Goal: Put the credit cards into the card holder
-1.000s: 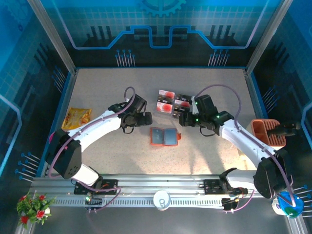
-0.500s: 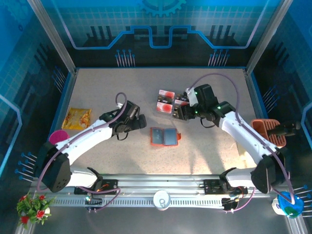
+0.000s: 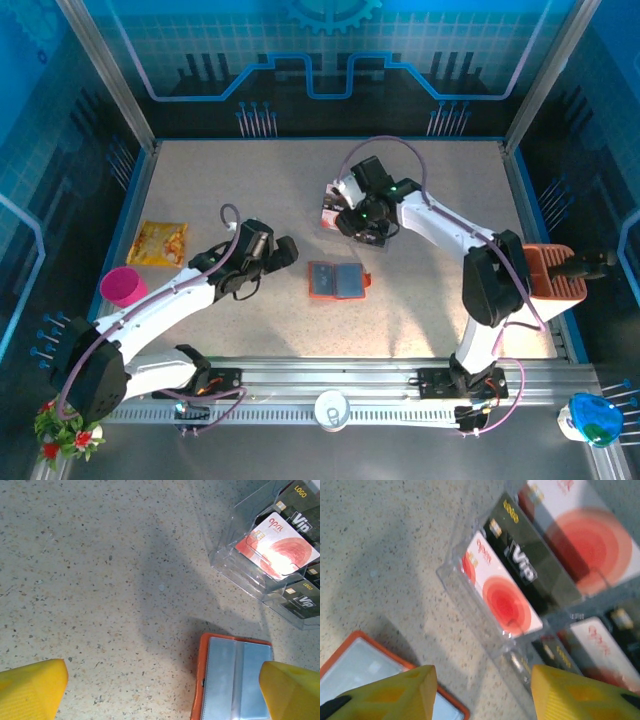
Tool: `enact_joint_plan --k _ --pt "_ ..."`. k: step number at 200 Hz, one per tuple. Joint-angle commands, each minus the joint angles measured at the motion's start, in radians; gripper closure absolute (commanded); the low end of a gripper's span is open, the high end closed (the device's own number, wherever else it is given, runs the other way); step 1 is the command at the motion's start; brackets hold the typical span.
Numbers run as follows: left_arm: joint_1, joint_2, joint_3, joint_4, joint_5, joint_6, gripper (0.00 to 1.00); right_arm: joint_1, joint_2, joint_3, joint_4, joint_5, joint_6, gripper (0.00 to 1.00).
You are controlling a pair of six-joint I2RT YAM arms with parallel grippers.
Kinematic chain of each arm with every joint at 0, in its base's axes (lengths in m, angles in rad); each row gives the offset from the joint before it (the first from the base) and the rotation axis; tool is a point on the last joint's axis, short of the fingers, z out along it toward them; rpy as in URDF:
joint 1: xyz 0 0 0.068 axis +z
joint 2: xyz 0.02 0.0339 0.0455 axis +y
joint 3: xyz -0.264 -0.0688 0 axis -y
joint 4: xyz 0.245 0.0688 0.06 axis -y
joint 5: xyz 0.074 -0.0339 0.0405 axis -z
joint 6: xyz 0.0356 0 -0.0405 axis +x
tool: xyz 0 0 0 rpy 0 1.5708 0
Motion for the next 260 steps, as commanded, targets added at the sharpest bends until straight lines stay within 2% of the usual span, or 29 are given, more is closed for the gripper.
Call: enact_joint_plan --k 1,79,172,191,237,260 --pt "-0.005 0.008 0.057 0.004 0.024 0.021 0.01 0.022 0.075 0.086 -0.051 0.036 -0.066 0.48" --pt "0.0 0.062 0.087 0.001 0.085 0.033 0.01 0.041 0.22 0.24 -0.07 0.103 -0.106 0.47" --pt "0.0 0.064 0.085 0.001 0.097 0.026 0.01 0.041 0.299 0.26 -0.064 0.123 -0.125 0.48" --pt "0.0 0.068 0.085 0.002 0.095 0.025 0.01 0.043 0.296 0.25 -0.064 0.118 -0.128 0.52" --pt "0.003 0.079 0.086 0.007 0.098 0.028 0.01 0.047 0.268 0.219 -0.055 0.096 -0.123 0.73" --pt "0.002 0.085 0.085 0.007 0.098 0.029 0.01 0.051 0.254 0.206 -0.053 0.089 -0.121 0.8"
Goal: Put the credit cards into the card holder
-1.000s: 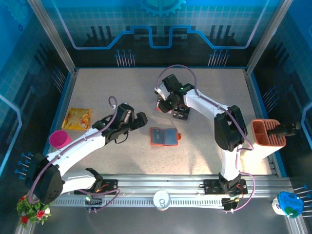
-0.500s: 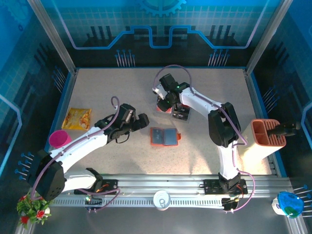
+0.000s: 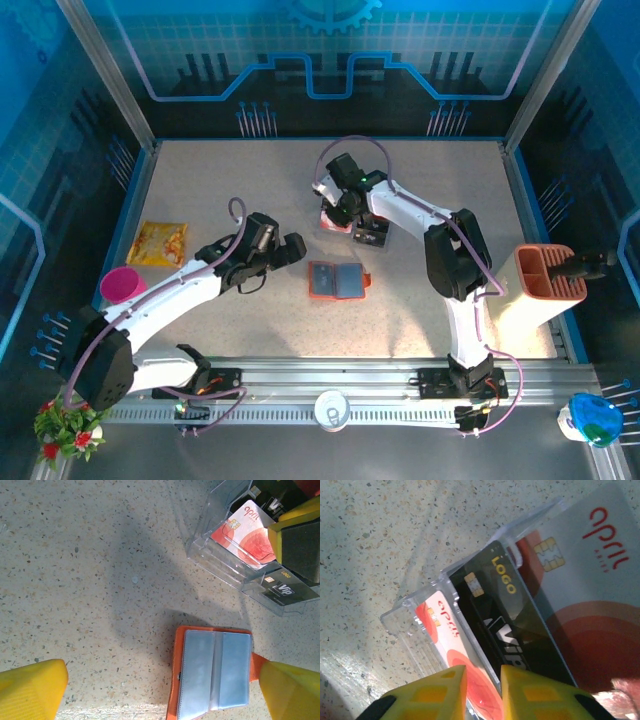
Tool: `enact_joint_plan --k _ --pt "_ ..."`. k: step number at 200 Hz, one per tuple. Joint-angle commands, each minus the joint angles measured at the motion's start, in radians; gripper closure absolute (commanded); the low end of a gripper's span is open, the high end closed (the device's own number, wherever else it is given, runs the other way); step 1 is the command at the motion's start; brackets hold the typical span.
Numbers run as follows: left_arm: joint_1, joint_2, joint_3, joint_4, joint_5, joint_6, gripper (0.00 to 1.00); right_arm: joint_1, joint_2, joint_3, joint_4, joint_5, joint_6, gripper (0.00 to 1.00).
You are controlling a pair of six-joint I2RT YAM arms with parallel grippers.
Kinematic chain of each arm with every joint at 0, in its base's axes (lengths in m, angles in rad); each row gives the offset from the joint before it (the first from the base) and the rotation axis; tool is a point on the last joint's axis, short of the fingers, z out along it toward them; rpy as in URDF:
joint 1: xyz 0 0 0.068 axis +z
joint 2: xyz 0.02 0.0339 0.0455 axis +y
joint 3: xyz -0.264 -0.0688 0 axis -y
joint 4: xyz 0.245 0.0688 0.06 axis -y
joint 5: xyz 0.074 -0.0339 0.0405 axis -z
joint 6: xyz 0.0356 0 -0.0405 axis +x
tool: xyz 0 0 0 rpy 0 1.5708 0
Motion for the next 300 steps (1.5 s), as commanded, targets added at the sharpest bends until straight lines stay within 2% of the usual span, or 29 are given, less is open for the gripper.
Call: enact_joint_plan --k 1,26,44,77,113,190,238,300 --pt "0.002 0.016 0.028 -0.001 0.014 0.022 0.01 0.017 -0.02 -0.025 -0.016 -0.028 -0.002 0.8" --pt "0.003 0.017 0.027 0.0 0.014 0.023 0.01 0.022 -0.037 -0.035 -0.018 -0.041 -0.003 0.87" --pt "0.005 0.015 0.028 0.0 0.012 0.026 0.01 0.027 -0.05 -0.042 -0.02 -0.045 -0.003 0.88" --pt "0.006 0.017 0.027 0.002 0.012 0.03 0.01 0.031 -0.063 -0.053 -0.022 -0.04 -0.01 0.8" --pt "0.008 0.019 0.024 -0.001 0.014 0.03 0.01 0.032 -0.059 -0.056 -0.026 -0.049 -0.027 0.76" --pt "0.011 0.024 0.026 0.006 0.021 0.031 0.01 0.042 -0.07 -0.055 -0.041 -0.056 -0.042 0.82" --pt "0.013 0.038 0.029 0.011 0.027 0.032 0.01 0.042 -0.055 -0.044 -0.05 -0.052 -0.051 0.77" --pt "0.017 0.051 0.035 0.016 0.035 0.034 0.01 0.047 -0.036 -0.041 -0.029 -0.02 -0.071 0.79"
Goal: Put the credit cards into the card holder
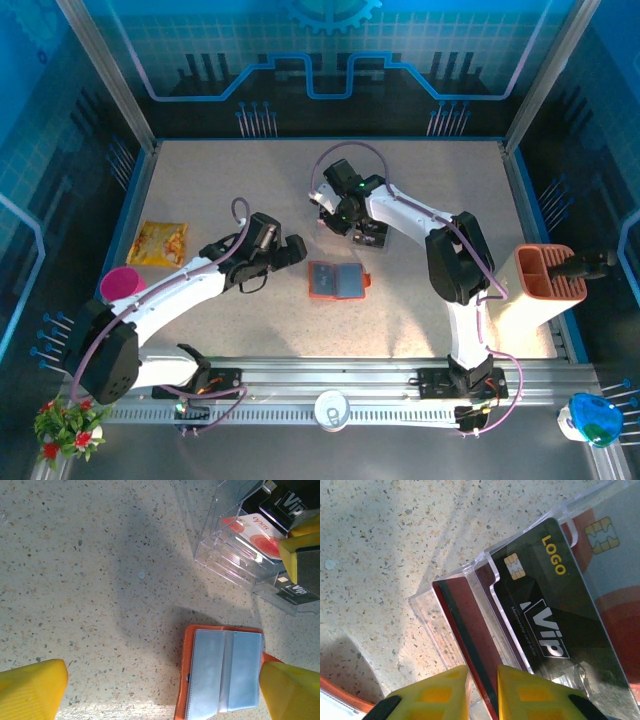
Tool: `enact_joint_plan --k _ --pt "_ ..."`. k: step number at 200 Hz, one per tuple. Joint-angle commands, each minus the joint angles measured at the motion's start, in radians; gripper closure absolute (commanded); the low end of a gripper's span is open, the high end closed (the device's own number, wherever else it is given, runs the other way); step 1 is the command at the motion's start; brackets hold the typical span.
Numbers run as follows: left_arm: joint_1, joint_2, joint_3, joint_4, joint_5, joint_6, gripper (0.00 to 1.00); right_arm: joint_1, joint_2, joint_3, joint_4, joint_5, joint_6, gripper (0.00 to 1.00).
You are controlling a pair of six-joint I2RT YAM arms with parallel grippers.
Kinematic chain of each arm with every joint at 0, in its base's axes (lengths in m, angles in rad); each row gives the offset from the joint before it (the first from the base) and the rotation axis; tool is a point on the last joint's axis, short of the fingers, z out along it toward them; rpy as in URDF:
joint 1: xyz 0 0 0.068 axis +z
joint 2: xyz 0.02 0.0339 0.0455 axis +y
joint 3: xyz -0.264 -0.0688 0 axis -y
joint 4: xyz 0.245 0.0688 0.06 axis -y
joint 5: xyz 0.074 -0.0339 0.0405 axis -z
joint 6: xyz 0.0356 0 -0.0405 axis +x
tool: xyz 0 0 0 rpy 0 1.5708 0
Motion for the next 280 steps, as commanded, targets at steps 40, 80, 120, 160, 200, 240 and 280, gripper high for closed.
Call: enact_joint_plan --k 40,80,120,160,200,240,280 --pt "0.008 0.021 0.04 0.016 0.029 0.03 0.01 0.03 -0.005 -0.008 0.031 0.057 -0.061 0.84" --pt "0.008 0.02 0.043 0.013 0.03 0.028 0.01 0.042 0.009 -0.006 0.05 0.11 -0.101 0.85" --pt "0.007 0.018 0.043 0.014 0.032 0.023 0.01 0.044 0.028 0.006 0.046 0.114 -0.108 0.82" --pt "0.007 0.02 0.043 0.014 0.033 0.026 0.01 0.044 0.025 0.006 0.044 0.103 -0.106 0.84" --pt "0.007 0.026 0.045 0.016 0.037 0.025 0.01 0.044 0.006 -0.009 0.048 0.09 -0.138 0.92" --pt "0.007 0.027 0.048 0.015 0.041 0.024 0.01 0.049 -0.027 -0.031 0.064 0.08 -0.206 0.98" --pt "0.007 0.028 0.055 0.015 0.044 0.028 0.01 0.049 -0.067 -0.046 0.076 0.081 -0.251 1.0"
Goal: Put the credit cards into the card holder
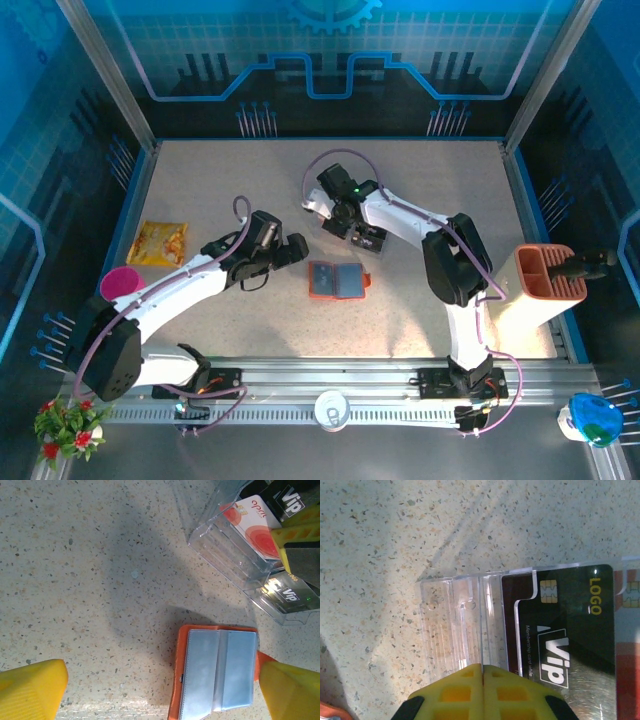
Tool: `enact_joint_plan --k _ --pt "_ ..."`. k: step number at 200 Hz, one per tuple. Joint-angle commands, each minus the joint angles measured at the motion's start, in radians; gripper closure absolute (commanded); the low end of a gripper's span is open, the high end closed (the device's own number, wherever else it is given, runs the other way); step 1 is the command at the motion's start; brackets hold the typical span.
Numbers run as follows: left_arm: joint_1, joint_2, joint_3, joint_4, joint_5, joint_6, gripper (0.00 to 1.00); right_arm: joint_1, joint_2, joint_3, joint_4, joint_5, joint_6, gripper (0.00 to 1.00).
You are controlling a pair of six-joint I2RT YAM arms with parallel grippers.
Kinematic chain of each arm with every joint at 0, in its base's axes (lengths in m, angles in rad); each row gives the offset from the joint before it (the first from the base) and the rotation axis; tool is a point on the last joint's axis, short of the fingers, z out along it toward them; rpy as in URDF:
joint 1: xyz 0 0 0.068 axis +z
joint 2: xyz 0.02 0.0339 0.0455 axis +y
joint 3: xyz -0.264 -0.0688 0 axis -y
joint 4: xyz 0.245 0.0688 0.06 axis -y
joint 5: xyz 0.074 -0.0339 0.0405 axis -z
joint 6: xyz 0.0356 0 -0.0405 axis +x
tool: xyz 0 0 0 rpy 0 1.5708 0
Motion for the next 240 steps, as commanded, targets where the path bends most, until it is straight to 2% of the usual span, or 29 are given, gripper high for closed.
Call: enact_joint_plan --k 1,64,120,151,176,203,240 --pt "0.004 0.01 0.039 0.009 0.02 0.028 0.01 0.012 -0.062 -0.016 0.009 -0.018 -0.05 1.0" --pt "0.005 0.016 0.043 0.007 0.022 0.034 0.01 0.013 -0.16 -0.023 0.02 -0.061 -0.042 1.0" --pt "0.005 0.021 0.056 -0.015 0.019 0.049 0.01 0.011 -0.246 -0.033 0.026 -0.106 0.089 1.0" --pt "0.005 0.041 0.077 -0.039 0.039 0.067 0.01 0.001 -0.32 -0.092 0.054 -0.157 0.246 1.0" --pt "0.002 0.066 0.098 -0.064 0.069 0.087 0.01 -0.013 -0.409 -0.203 0.117 -0.215 0.399 1.0" --pt "-0.017 0.097 0.118 -0.084 0.083 0.114 0.01 -0.059 -0.508 -0.376 0.24 -0.318 0.618 1.0" --pt "-0.065 0.163 0.151 -0.108 0.045 0.144 0.01 -0.137 -0.635 -0.67 0.494 -0.471 0.908 1.0"
